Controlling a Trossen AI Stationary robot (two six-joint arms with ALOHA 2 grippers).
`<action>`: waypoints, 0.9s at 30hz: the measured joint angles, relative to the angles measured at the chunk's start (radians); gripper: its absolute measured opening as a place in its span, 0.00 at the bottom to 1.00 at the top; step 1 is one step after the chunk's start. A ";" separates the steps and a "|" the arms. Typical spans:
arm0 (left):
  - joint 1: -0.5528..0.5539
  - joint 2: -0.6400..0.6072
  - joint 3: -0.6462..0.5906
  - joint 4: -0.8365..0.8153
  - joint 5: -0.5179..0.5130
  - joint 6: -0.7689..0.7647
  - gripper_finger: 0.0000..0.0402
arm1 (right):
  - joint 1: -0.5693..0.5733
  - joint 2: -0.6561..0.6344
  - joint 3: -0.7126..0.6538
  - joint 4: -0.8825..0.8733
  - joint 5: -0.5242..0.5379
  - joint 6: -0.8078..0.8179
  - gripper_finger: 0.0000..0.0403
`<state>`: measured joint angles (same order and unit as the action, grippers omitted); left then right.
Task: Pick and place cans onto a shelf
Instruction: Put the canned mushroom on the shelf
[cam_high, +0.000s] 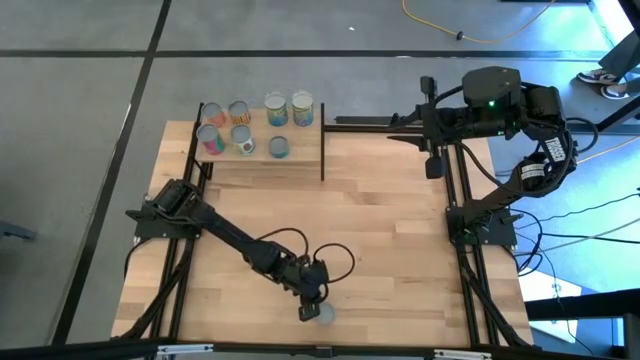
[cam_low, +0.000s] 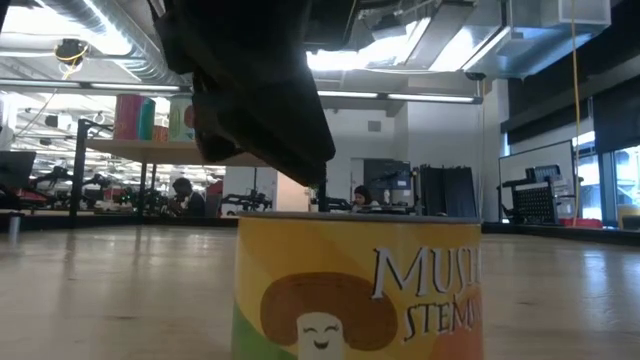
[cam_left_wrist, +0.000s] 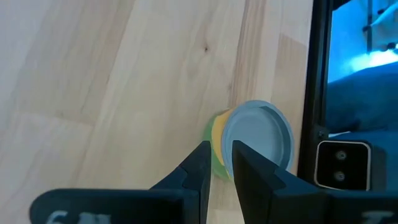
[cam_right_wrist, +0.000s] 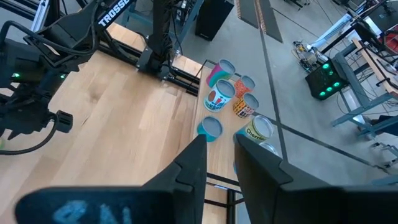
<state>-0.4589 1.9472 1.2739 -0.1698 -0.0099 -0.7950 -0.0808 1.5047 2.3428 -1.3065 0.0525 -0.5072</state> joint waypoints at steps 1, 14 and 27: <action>-0.001 0.000 0.000 0.000 -0.001 -0.016 0.14 | 0.000 0.000 0.000 0.000 0.000 0.000 0.21; -0.009 0.000 0.000 -0.001 -0.001 0.115 0.14 | 0.000 0.000 0.000 0.000 0.000 -0.002 0.21; -0.002 0.000 0.000 -0.002 -0.026 0.063 0.14 | 0.000 0.000 0.000 0.000 0.000 -0.003 0.21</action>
<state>-0.4613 1.9472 1.2739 -0.1713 -0.0355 -0.7320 -0.0809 1.5047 2.3428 -1.3067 0.0525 -0.5102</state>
